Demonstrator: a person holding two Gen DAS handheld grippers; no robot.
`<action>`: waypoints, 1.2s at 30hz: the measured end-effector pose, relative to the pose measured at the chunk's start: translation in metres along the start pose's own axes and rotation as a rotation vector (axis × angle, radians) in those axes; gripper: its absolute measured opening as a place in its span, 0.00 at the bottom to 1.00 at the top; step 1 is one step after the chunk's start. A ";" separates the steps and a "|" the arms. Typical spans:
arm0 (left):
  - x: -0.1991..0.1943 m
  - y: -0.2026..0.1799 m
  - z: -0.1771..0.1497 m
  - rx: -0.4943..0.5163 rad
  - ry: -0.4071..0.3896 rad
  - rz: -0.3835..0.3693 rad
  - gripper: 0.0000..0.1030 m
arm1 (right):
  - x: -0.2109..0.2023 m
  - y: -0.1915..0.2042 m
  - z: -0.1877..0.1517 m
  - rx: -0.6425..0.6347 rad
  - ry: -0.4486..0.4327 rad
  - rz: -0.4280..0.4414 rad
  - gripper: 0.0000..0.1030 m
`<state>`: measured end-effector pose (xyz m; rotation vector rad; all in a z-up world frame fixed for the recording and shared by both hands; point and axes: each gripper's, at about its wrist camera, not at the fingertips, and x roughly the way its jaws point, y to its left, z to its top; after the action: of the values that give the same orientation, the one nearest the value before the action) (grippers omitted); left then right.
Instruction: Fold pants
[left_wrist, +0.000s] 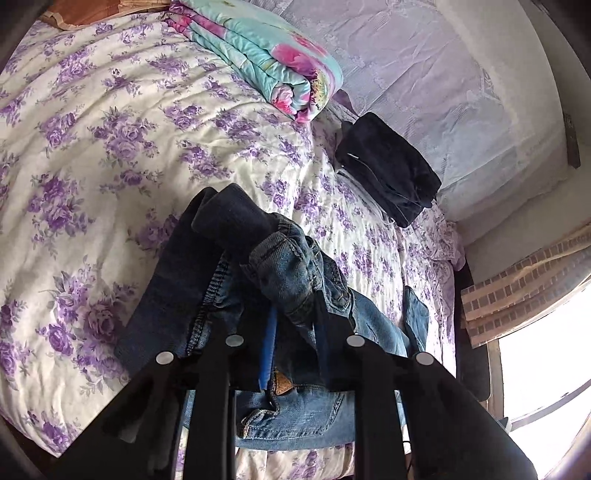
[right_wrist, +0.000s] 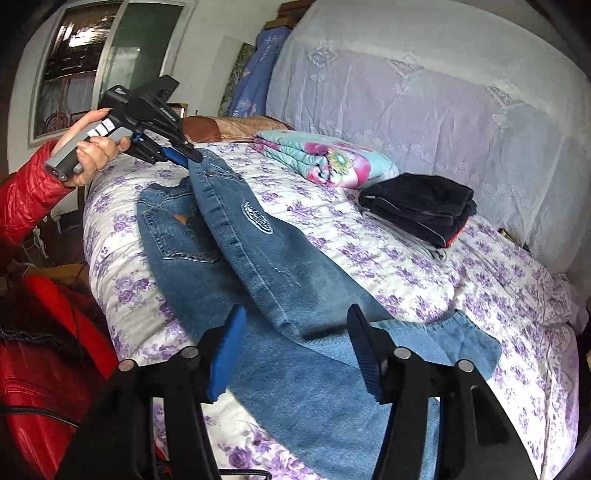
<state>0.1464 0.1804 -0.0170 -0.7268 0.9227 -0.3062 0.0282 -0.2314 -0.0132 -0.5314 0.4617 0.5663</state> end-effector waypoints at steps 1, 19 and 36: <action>0.001 0.000 0.000 -0.002 0.000 0.002 0.18 | 0.005 0.006 0.001 -0.034 0.013 -0.003 0.56; -0.014 -0.016 0.003 0.035 -0.030 -0.018 0.14 | 0.018 0.013 0.027 -0.164 0.020 -0.178 0.05; -0.023 0.063 -0.077 -0.065 0.067 -0.133 0.14 | 0.020 0.066 -0.043 -0.102 0.164 -0.023 0.06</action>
<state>0.0662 0.2050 -0.0764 -0.8436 0.9525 -0.4218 -0.0079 -0.2014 -0.0794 -0.6830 0.5839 0.5282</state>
